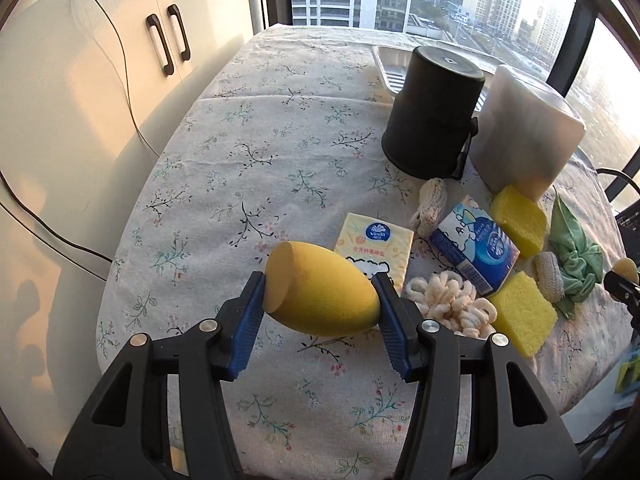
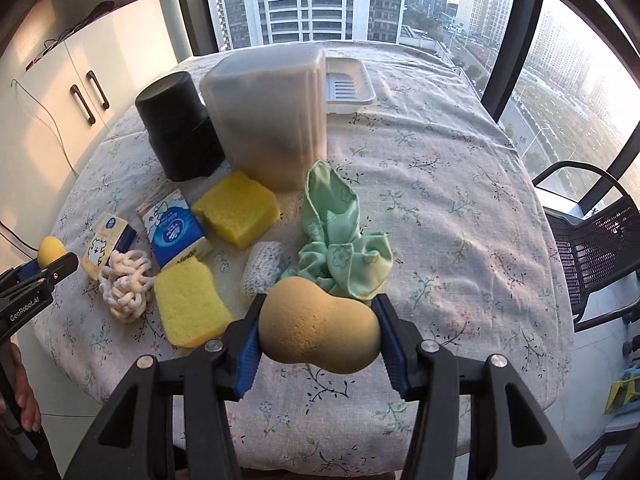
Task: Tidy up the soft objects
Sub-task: 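Carry both sponges over to the white plastic tray, then open both tools to drop the sponges into the tray, then move both tools back toward the remaining objects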
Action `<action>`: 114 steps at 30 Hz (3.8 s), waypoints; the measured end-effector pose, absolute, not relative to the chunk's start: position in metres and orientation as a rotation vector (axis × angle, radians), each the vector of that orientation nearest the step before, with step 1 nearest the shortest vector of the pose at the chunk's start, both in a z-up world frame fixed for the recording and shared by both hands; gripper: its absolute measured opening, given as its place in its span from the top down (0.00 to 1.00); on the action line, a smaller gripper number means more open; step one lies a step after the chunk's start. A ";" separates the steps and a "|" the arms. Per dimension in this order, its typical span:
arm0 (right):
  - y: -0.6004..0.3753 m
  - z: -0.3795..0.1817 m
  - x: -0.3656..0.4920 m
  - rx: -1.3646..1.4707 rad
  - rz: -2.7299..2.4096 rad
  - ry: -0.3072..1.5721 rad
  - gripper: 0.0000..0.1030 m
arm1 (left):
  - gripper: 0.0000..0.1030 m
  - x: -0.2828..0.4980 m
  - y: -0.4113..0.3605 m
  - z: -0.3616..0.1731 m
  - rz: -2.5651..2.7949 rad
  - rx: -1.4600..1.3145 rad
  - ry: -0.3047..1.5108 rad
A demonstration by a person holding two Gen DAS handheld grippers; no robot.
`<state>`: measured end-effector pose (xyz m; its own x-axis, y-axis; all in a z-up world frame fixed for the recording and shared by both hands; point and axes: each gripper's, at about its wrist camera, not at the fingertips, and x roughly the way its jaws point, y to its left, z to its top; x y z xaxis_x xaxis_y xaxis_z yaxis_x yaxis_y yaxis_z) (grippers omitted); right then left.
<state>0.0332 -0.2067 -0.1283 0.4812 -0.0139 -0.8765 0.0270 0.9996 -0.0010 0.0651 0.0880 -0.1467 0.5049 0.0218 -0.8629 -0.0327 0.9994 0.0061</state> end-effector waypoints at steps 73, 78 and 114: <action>-0.210 -0.187 0.396 -0.233 0.145 1.182 0.45 | 0.45 0.395 -0.049 -0.197 -0.448 0.366 1.008; -0.214 -0.181 0.394 -0.202 0.168 1.177 0.41 | 0.42 0.402 -0.043 -0.192 -0.490 0.301 1.064; -0.304 -0.144 0.290 0.039 -0.001 1.139 0.28 | 0.42 0.302 0.112 -0.158 -0.147 0.034 0.925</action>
